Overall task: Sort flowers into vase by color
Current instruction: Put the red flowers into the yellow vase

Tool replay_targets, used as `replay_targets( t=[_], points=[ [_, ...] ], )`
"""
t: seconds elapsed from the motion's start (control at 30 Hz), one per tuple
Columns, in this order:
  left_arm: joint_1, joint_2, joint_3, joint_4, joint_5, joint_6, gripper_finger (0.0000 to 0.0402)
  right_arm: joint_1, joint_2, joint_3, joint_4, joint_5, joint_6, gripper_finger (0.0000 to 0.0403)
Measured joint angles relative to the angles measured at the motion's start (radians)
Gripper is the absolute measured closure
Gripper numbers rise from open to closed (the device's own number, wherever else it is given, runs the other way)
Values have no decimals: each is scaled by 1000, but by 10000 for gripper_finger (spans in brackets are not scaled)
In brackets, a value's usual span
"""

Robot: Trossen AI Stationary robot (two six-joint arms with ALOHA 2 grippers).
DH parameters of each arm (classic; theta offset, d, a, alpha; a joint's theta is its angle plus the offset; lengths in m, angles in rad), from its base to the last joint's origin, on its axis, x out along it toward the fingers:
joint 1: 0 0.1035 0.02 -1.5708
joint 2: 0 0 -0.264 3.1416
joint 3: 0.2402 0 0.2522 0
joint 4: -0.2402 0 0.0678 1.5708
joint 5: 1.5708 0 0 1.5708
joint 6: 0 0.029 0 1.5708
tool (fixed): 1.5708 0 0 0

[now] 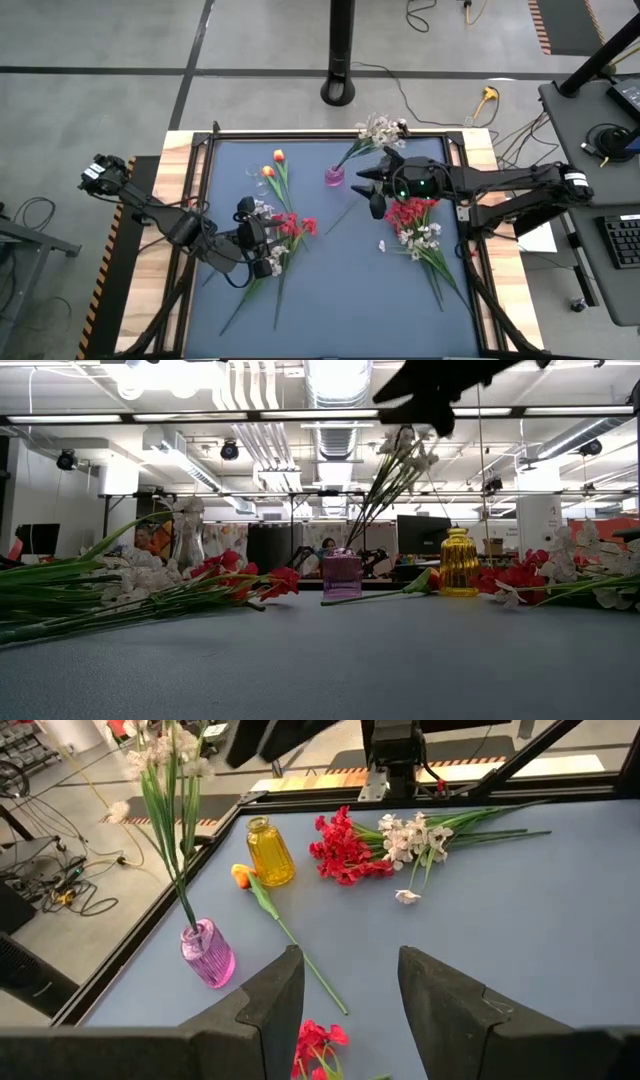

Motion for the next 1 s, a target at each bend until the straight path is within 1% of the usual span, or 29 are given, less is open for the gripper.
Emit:
replay_targets(
  t=[0.1, 0.3, 0.5, 0.73, 0.83, 1.0],
  points=[
    [0, 14, 0, 0, 0, 0, 254, 58, 2, 66, -133, 0, 35, 192],
    [0, 22, 1, 3, 1, 0, 254, 164, 16, 185, -443, 0, 171, 192],
    [0, 23, 2, 17, 1, -6, 254, 252, 23, 249, -700, 0, 325, 192],
    [0, 38, 2, 19, 1, -32, 254, 338, 23, 241, -935, -1, 523, 192],
    [0, 51, 2, 29, 1, -45, 254, 371, 23, 211, -988, -1, 612, 192],
    [0, 87, 3, 71, 10, -50, 254, 423, 22, 150, -1020, -10, 720, 192]
  ],
)
